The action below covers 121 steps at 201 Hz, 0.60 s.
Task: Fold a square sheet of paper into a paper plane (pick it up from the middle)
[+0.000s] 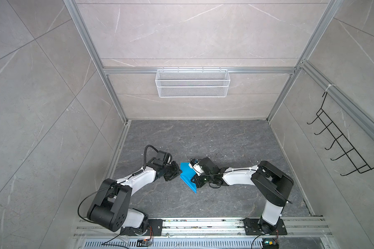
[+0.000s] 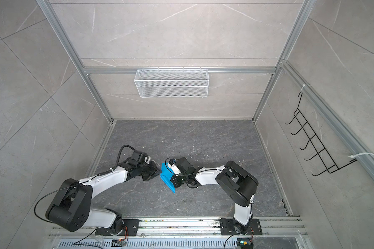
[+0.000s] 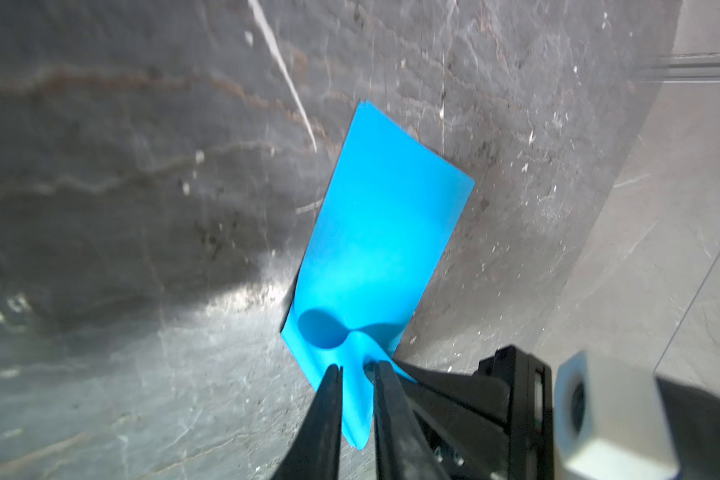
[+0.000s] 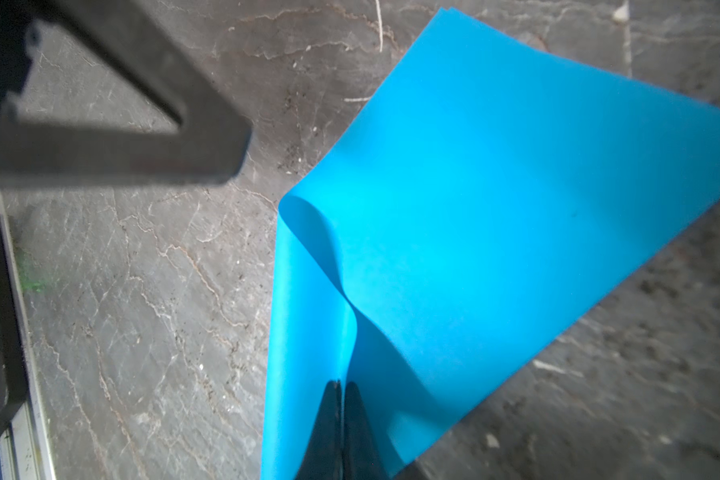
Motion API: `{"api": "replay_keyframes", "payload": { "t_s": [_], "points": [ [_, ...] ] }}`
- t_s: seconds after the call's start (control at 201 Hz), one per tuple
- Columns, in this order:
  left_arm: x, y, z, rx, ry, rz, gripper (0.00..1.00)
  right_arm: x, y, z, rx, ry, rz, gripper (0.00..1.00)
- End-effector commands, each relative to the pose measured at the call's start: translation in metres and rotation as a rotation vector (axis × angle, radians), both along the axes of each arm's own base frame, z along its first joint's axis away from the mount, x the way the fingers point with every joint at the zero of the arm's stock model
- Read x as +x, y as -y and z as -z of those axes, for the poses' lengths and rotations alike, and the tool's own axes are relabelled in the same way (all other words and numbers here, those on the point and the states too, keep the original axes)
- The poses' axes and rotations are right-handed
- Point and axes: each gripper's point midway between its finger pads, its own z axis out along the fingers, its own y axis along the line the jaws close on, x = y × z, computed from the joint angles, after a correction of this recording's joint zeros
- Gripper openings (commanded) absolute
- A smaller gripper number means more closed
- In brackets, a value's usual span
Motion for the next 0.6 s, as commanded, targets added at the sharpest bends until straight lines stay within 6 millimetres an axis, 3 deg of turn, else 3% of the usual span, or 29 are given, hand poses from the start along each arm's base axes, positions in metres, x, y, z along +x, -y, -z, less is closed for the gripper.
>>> {"api": "replay_keyframes", "payload": {
  "t_s": [0.0,0.314,0.598],
  "points": [
    [-0.003,0.019,-0.011,-0.050,0.095,0.022,0.20,-0.005,0.013,0.025,-0.090,-0.063,0.030,0.03],
    [-0.011,0.038,0.013,-0.092,0.094,0.060,0.10,-0.003,0.012,0.025,-0.110,-0.070,0.029,0.03],
    [-0.020,0.031,0.034,-0.050,0.039,0.055,0.06,-0.001,0.013,0.025,-0.121,-0.069,0.031,0.03]
  ]
}}
